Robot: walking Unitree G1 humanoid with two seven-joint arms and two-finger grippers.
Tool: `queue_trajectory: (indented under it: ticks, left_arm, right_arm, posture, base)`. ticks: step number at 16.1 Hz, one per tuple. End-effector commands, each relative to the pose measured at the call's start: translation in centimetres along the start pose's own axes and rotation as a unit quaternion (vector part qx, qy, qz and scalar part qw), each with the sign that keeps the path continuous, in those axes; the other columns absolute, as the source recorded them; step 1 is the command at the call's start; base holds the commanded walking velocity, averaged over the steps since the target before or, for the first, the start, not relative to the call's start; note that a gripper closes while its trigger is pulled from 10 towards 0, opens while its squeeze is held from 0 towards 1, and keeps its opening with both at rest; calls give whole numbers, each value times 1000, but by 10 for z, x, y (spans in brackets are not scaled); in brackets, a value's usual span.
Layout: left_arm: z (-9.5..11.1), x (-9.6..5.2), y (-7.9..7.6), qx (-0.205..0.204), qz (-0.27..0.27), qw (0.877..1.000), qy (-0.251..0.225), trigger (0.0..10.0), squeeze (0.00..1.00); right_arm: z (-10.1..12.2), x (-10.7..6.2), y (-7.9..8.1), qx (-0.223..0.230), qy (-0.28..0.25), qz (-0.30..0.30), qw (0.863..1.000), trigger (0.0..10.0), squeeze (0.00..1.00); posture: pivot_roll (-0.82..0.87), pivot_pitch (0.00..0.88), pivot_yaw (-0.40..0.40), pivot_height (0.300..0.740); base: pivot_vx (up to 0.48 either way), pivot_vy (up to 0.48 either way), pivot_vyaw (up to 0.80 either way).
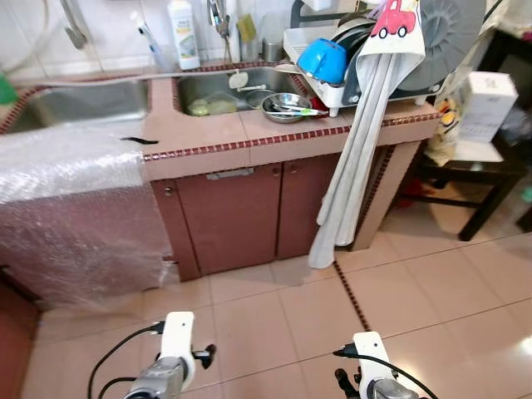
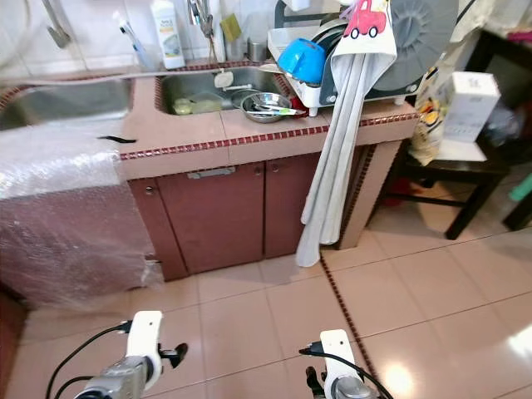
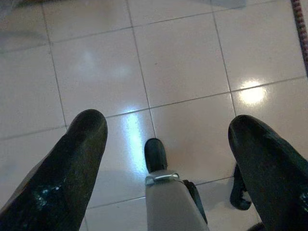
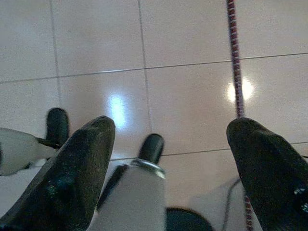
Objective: Kitchen organization
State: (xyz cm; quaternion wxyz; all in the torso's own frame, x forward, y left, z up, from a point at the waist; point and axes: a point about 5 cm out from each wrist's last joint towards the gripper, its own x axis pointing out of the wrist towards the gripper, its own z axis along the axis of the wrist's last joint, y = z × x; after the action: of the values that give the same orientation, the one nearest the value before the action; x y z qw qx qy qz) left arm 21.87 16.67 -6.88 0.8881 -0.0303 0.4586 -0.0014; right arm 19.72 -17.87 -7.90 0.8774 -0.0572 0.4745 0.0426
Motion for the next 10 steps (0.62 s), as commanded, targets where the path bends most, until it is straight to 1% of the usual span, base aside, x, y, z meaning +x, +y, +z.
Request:
queue_trajectory:
  ticks: [1,3,5,6,7,8,9,10]
  left_arm:
    - [-6,-1,4,-6,8,1000,7,10000,0]
    - [-20,-2,0,-1,-7,1000,29,10000,0]
    - [-22,-2,0,-8,-5,999,36,10000,0]
    - [-21,-2,0,2,-8,999,35,10000,0]
    - [-20,-2,1,25,-14,999,38,10000,0]
    - [-19,-2,1,35,-18,998,40,10000,0]
    - [-19,-2,3,55,-19,997,41,10000,0]
    - [-18,-2,3,60,-18,997,40,10000,0]
  right_arm:
    - [-1,0,-2,-10,5,3,1000,10000,0]
    - [-1,0,-4,-23,7,7,1000,10000,0]
    - [0,0,-3,-27,6,9,1000,10000,0]
    - [1,0,-2,-26,6,13,1000,10000,0]
    - [1,0,0,-18,8,17,1000,10000,0]
    - [1,0,2,-12,8,18,1000,10000,0]
    - [0,0,4,1,7,20,1000,10000,0]
    - [0,0,5,5,6,21,1000,10000,0]
  posture:
    - [-14,0,-35,740]
    - [-10,0,-46,740]
    - [-8,0,-44,740]
    - [-6,0,-31,740]
    - [-7,0,-19,740]
    - [-9,0,-11,740]
    - [-12,0,9,740]
    - [-12,0,11,740]
  base:
    - [0,0,0]
    - [0,0,0]
    - [0,0,0]
    - [0,0,0]
    - [0,0,0]
    - [0,0,0]
    - [0,0,0]
    - [0,0,0]
